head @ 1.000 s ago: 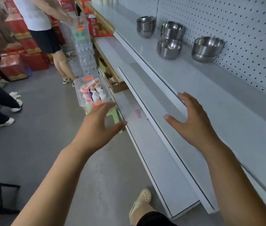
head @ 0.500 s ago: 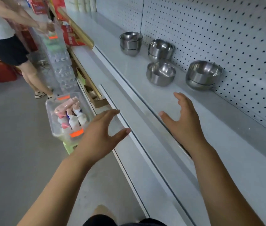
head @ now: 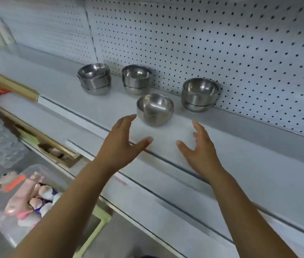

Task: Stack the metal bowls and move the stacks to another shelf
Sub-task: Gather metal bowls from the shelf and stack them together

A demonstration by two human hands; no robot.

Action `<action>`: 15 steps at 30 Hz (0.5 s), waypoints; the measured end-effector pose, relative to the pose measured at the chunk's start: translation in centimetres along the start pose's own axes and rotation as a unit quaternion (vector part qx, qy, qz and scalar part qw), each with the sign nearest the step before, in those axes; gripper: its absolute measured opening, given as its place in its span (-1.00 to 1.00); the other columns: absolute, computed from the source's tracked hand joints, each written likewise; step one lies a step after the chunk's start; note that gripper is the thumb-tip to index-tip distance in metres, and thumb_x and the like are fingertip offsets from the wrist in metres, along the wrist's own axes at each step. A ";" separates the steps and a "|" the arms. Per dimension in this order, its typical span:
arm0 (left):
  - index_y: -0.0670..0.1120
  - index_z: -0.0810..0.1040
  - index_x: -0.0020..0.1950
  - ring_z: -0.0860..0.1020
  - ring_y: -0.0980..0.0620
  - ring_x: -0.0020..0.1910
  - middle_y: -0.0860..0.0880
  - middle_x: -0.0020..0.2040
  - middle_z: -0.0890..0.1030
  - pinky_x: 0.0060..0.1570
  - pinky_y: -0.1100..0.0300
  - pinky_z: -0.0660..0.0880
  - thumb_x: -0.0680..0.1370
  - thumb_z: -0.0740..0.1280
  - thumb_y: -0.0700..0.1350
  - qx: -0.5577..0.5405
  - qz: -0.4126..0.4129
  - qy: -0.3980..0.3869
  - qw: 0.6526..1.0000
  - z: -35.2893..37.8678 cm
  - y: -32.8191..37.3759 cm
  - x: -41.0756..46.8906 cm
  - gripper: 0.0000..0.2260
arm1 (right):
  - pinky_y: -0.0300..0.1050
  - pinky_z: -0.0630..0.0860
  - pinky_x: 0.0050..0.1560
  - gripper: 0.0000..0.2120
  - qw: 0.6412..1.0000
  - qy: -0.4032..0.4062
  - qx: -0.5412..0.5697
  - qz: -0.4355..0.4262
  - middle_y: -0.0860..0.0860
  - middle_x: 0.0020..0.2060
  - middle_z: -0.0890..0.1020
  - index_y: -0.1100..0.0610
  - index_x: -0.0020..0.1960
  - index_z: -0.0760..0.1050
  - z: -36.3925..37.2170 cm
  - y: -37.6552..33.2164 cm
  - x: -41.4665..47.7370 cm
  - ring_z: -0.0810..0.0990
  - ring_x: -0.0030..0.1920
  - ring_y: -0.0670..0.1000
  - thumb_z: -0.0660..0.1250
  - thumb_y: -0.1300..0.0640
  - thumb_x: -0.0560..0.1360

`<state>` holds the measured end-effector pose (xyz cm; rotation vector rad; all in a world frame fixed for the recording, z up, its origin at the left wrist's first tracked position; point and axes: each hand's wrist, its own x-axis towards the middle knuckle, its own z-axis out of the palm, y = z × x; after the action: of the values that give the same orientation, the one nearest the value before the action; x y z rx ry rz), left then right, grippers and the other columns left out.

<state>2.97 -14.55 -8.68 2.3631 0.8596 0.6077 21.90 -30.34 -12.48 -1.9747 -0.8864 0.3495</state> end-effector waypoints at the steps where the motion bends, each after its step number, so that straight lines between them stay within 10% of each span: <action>1: 0.06 0.20 0.61 0.31 0.02 0.52 0.03 0.59 0.28 0.33 0.23 0.25 0.53 0.42 0.25 -0.011 0.008 -0.005 1.000 0.2 -0.5 1.4 -0.25 | -0.21 0.25 0.40 -0.26 1.000 0.022 0.001 0.015 -0.01 0.56 0.31 -0.04 0.64 0.13 0.4 0.2 0.0 0.30 0.54 -0.04 0.43 -0.02 0.58; 9: 0.02 0.26 0.56 0.40 -0.05 0.42 -0.05 0.51 0.33 0.41 -0.10 0.42 0.47 0.52 0.16 -0.096 0.057 -0.027 0.993 3.6 -3.3 9.6 -0.25 | -0.17 0.39 0.39 -0.38 0.990 0.126 -0.039 0.055 -0.01 0.47 0.42 0.02 0.58 0.27 1.5 0.3 -0.5 0.46 0.39 -0.08 0.42 0.02 0.60; 15: 0.11 0.29 0.54 0.50 0.07 0.34 0.10 0.45 0.45 0.35 0.04 0.47 0.40 0.57 0.20 -0.184 0.010 -0.001 0.983 5.1 -5.1 10.9 -0.21 | -0.11 0.49 0.33 -0.31 0.988 0.132 -0.045 0.063 -0.06 0.43 0.44 0.00 0.61 0.20 1.6 0.3 1.1 0.50 0.25 -0.13 0.44 -0.01 0.58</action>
<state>11.22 -5.50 -13.24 2.0386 0.6567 0.7052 21.94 -28.72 -13.51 -2.1057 -0.6200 0.1158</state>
